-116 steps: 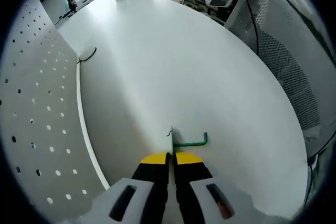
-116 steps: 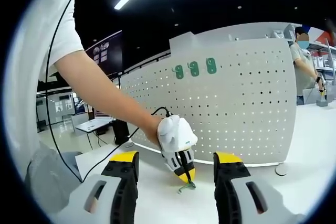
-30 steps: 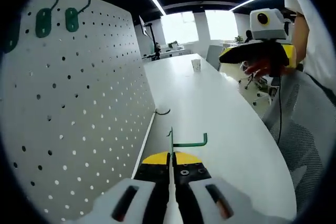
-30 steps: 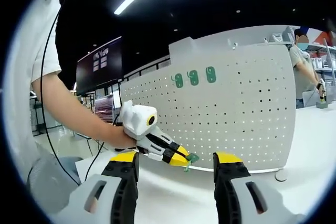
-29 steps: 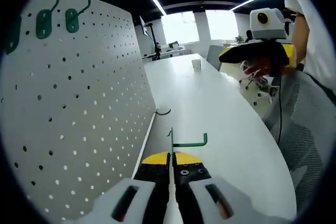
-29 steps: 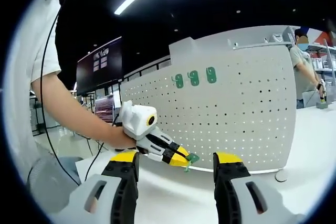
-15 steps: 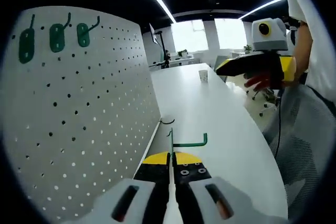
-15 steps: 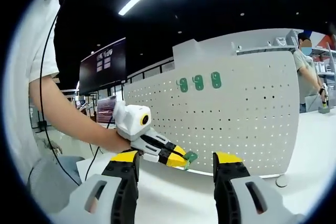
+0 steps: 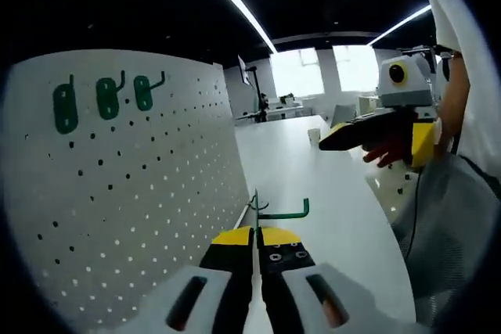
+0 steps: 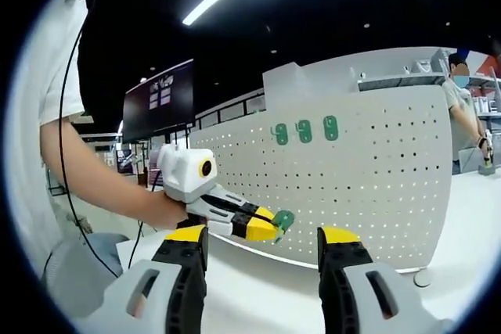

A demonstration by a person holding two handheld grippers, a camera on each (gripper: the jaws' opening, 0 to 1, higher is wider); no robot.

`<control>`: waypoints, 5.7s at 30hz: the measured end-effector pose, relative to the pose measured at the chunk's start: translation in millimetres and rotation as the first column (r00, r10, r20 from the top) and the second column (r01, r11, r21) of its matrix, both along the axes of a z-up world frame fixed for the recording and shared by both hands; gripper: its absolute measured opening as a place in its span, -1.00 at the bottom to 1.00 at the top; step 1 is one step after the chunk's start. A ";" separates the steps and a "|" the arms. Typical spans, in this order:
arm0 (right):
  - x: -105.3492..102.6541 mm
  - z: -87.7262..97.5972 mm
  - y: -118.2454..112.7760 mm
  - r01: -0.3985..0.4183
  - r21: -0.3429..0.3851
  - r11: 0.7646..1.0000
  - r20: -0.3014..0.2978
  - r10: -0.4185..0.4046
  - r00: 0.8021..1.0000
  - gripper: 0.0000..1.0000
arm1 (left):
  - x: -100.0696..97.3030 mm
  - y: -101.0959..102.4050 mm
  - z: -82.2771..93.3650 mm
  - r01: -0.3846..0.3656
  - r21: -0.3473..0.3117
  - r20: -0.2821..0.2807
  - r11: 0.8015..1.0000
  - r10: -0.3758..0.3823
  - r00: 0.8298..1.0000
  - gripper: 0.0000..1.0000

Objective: Insert the hook assembly into the mounting plate slot until the hook locks in place.

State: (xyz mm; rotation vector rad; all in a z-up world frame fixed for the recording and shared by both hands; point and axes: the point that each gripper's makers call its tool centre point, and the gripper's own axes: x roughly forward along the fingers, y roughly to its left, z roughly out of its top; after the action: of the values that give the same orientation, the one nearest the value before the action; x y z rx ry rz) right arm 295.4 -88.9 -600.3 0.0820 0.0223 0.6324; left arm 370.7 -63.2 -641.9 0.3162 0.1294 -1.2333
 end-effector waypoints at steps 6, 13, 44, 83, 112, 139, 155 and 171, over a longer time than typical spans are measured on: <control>-0.7 6.4 2.8 -0.005 0.000 1.000 0.014 0.005 1.000 0.09 | -6.0 -0.2 8.5 -0.014 -0.018 0.012 1.000 0.014 1.000 -0.98; -2.9 11.5 5.2 -0.013 -0.005 1.000 0.028 0.013 1.000 0.08 | -10.3 0.3 17.4 -0.032 -0.067 0.004 0.997 0.033 0.999 -0.98; -8.2 33.8 18.8 -0.041 0.013 0.999 0.084 0.040 0.996 -0.02 | -34.8 23.9 83.1 -0.107 -0.312 0.017 0.944 0.119 0.993 -0.98; -0.5 54.3 18.3 -0.024 0.228 0.973 0.054 0.012 0.998 -0.66 | -43.9 20.5 86.1 -0.135 -0.336 0.004 0.932 0.144 0.990 -0.98; 22.6 64.8 45.0 -0.035 0.256 0.966 0.059 0.020 0.998 -0.87 | -42.6 23.3 91.7 -0.162 -0.352 0.016 0.922 0.179 0.984 -0.98; 27.8 67.6 47.7 0.022 0.219 0.976 0.024 -0.028 0.999 -1.00 | -43.5 23.9 96.9 -0.239 -0.350 0.011 0.906 0.259 0.966 -0.98; 27.1 66.1 49.1 0.009 0.212 0.977 0.009 -0.012 1.000 -1.00 | -42.9 23.2 93.3 -0.233 -0.330 0.018 0.915 0.253 0.967 -0.89; 27.1 63.0 48.6 0.010 0.228 0.974 -0.013 -0.007 1.000 -1.00 | -49.0 15.8 71.0 -0.209 -0.274 -0.013 0.939 0.213 0.977 0.07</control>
State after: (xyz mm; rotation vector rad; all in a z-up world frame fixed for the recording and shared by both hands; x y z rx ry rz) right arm 322.5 -40.3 -537.3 0.3081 -0.0390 0.6240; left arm 321.7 -47.5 -571.0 0.0685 -0.0230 -1.0190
